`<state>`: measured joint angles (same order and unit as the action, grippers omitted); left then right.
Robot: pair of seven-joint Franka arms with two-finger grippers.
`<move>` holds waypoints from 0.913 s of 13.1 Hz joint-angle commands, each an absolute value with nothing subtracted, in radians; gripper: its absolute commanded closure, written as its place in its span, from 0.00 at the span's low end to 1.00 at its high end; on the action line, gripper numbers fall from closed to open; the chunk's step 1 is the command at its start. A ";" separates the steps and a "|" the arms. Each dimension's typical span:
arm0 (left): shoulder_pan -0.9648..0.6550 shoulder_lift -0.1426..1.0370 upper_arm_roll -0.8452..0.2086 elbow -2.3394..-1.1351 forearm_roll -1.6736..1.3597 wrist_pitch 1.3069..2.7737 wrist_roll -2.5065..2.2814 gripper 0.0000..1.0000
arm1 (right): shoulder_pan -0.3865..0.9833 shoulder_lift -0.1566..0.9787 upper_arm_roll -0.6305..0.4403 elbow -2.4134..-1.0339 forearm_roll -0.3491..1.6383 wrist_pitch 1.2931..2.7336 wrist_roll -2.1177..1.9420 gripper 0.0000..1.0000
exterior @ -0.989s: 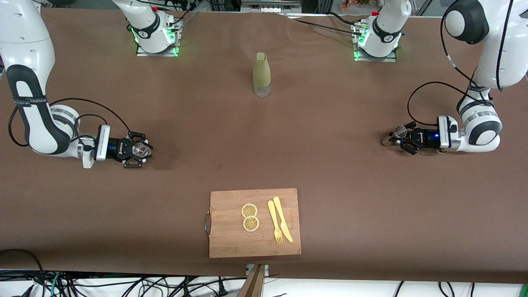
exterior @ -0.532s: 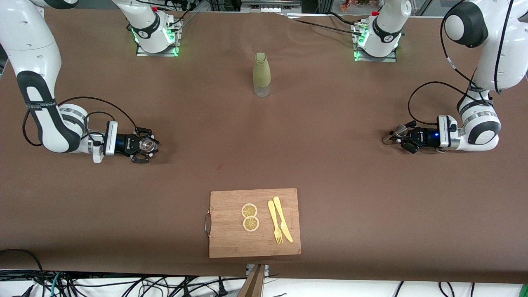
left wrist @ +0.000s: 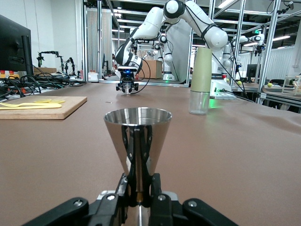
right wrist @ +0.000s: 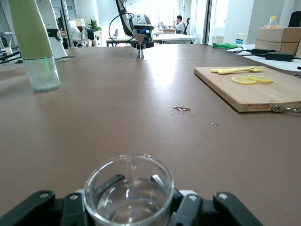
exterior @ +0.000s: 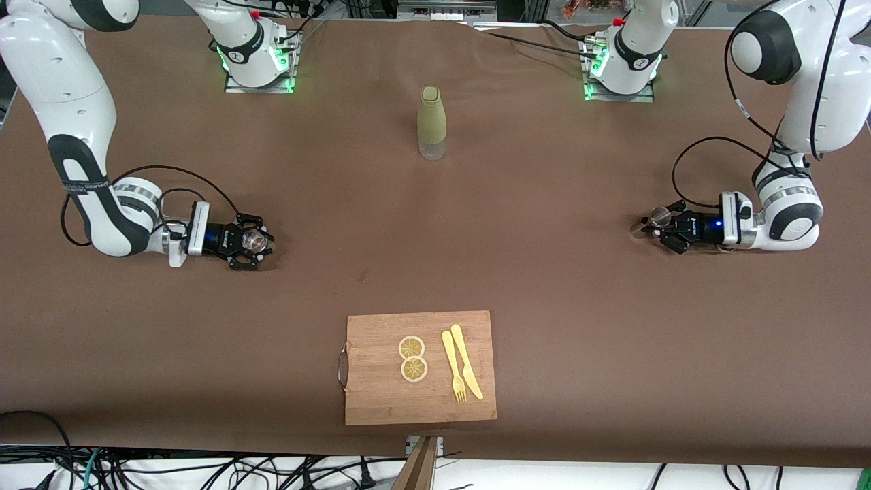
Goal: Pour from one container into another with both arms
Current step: 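Lower the glass with the right gripper while the left gripper lowers the jigger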
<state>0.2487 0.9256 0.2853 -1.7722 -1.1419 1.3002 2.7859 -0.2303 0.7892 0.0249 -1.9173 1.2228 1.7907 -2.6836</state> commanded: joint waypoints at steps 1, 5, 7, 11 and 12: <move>0.241 0.951 0.304 -1.753 -1.111 1.296 2.993 0.00 | -0.221 0.805 0.017 -1.917 1.255 1.789 -2.715 0.64; 0.238 0.942 0.316 -1.668 -1.109 1.312 2.906 0.00 | -0.218 0.816 0.012 -1.917 1.262 1.790 -2.734 0.56; 0.235 0.924 0.347 -1.593 -1.028 1.338 2.757 0.00 | -0.213 0.816 0.011 -1.917 1.264 1.789 -2.734 0.43; 0.229 0.846 0.350 -1.459 -0.815 1.351 2.397 0.00 | -0.213 0.816 -0.005 -1.917 1.259 1.783 -2.738 0.02; 0.210 0.815 0.350 -1.431 -0.755 1.351 2.288 0.00 | -0.213 0.815 -0.012 -1.917 1.253 1.779 -2.744 0.02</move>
<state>0.2413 0.8758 0.3445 -1.4730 -0.8569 1.3457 2.4548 -0.2268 0.8071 0.0124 -1.9172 1.2387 1.7904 -2.7071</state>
